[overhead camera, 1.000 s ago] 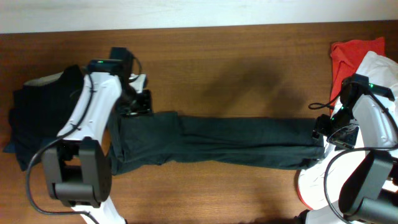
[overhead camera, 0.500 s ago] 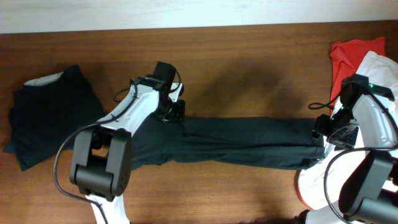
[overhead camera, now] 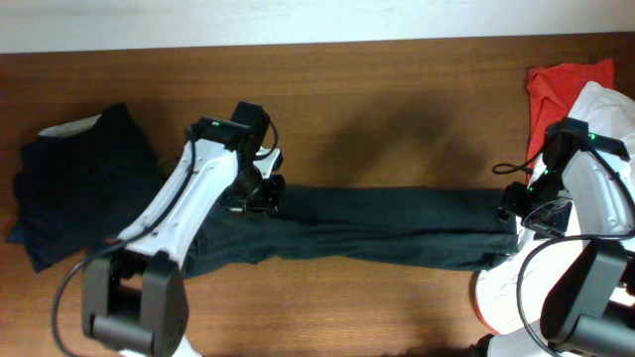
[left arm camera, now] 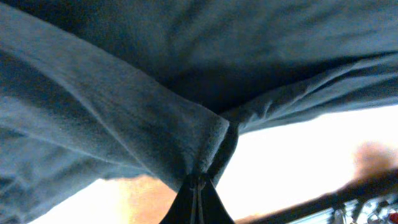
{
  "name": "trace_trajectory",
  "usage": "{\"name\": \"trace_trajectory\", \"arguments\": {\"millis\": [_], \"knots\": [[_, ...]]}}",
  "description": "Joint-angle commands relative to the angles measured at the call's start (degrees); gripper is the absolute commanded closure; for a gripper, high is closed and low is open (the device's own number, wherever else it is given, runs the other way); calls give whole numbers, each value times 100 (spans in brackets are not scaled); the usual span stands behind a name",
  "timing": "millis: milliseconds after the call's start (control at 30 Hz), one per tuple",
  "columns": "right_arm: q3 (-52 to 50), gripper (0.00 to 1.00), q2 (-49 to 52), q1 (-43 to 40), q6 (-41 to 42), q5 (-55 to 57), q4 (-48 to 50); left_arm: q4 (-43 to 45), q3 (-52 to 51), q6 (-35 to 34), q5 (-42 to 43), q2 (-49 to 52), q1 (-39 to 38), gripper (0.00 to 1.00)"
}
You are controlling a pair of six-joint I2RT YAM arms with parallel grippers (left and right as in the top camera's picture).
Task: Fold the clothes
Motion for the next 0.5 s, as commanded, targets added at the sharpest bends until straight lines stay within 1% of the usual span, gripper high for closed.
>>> {"name": "trace_trajectory", "arguments": {"millis": [0, 167, 233, 333, 400, 467], "knots": [[-26, 32, -22, -7, 26, -13, -2, -208, -55, 7, 105, -127, -262, 99], [-26, 32, -22, -7, 26, -15, -2, 35, -752, -599, 109, -127, -841, 99], [-24, 32, -22, -7, 26, -15, 13, -24, -769, -612, 431, -129, -975, 99], [-26, 32, -22, -7, 24, -59, 15, 667, -769, -640, -66, -129, -841, 99], [-26, 32, -22, -7, 26, -59, 13, 1467, -769, -1064, -597, -127, -575, 99], [-26, 32, -22, -7, 24, -59, 13, 1891, -769, -1340, -1054, -120, -452, 99]]}}
